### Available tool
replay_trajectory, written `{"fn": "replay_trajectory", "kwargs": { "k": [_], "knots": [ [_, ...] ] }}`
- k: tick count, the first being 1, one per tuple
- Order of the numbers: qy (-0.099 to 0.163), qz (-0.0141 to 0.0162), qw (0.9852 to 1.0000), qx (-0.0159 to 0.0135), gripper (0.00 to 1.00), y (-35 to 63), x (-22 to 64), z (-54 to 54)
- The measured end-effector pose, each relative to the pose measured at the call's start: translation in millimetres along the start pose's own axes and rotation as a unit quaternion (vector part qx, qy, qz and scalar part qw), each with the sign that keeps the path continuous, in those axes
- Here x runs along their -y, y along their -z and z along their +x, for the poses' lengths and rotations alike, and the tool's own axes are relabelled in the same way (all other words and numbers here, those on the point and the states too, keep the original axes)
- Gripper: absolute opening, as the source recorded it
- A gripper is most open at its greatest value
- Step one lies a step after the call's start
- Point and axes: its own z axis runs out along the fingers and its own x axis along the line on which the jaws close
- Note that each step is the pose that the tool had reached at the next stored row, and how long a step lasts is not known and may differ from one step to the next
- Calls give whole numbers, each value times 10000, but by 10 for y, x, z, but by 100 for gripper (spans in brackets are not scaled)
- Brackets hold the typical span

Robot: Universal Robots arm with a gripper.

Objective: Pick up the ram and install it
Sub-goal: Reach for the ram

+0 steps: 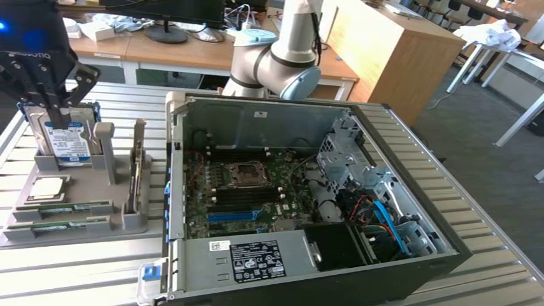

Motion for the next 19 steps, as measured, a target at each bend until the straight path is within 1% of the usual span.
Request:
{"fn": "replay_trajectory", "kwargs": {
  "k": [7,19],
  "knots": [
    [0,0,10000,0,10,-13,6,101],
    [11,0,10000,-1,10,-13,6,105]
  ]
}}
